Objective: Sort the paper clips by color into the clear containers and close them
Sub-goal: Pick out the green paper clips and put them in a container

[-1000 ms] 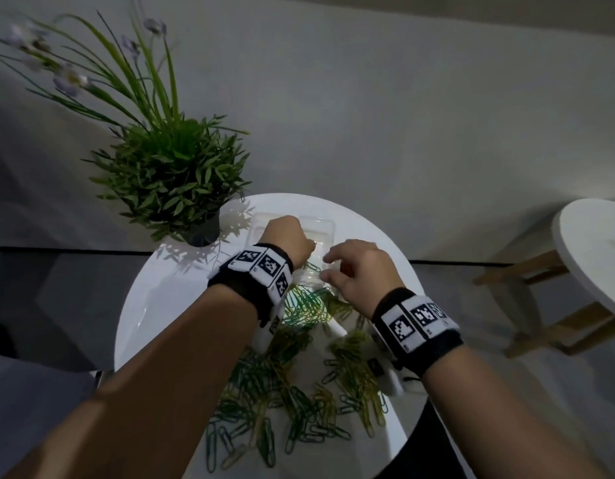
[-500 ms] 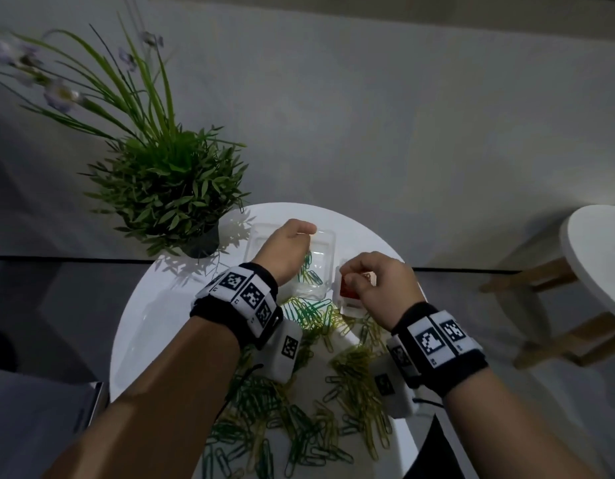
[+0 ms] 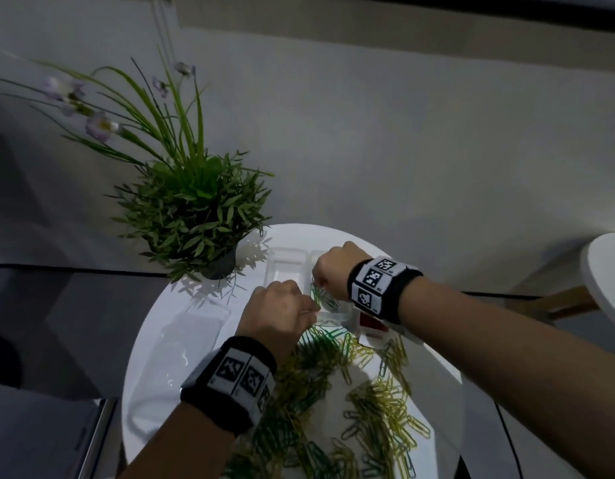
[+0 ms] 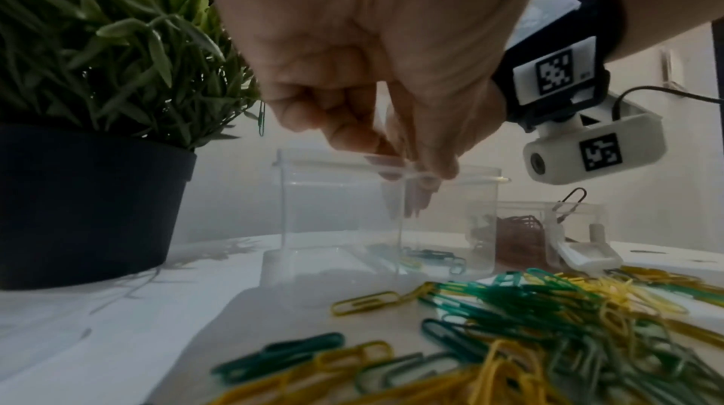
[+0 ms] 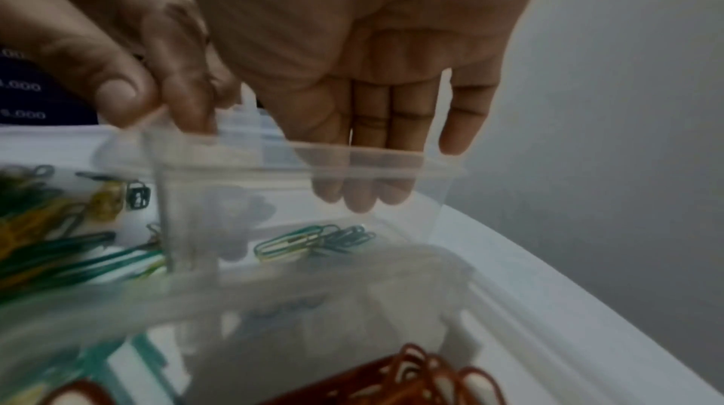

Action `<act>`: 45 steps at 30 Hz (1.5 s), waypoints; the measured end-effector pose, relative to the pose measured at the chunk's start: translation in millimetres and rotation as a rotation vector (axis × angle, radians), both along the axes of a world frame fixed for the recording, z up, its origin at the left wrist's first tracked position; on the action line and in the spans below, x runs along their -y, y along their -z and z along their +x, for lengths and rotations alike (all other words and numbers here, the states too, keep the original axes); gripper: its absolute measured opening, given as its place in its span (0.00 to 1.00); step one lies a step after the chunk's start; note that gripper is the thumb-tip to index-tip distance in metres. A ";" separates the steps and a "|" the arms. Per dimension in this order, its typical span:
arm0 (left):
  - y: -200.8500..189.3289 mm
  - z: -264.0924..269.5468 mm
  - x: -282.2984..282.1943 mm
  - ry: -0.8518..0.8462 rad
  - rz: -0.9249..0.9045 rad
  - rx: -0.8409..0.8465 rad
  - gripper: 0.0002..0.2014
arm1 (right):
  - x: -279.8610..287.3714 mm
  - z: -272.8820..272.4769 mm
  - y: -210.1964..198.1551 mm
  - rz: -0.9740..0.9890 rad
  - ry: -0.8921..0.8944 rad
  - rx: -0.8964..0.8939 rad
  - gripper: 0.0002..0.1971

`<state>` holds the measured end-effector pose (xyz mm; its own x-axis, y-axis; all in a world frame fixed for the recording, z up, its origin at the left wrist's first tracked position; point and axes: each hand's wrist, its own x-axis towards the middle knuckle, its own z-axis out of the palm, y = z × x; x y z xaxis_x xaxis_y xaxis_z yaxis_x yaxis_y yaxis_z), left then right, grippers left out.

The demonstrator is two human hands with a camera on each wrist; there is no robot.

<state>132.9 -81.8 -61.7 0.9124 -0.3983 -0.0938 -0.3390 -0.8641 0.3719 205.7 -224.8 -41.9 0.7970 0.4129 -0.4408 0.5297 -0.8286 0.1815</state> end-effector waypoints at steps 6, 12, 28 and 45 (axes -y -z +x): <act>6.1 5.3 -7.7 0.011 -0.007 0.009 0.14 | -7.5 8.3 10.7 -0.050 -0.002 -0.058 0.13; 11.7 7.4 -13.5 0.001 -0.072 0.014 0.15 | -3.5 7.3 13.8 0.001 0.039 -0.033 0.12; 18.9 10.7 -17.2 -0.046 -0.157 -0.005 0.19 | 0.2 7.5 1.5 0.194 0.123 -0.039 0.04; 16.0 3.5 -15.0 -0.091 -0.232 0.040 0.21 | 49.6 -31.0 -22.9 0.949 0.650 -0.398 0.10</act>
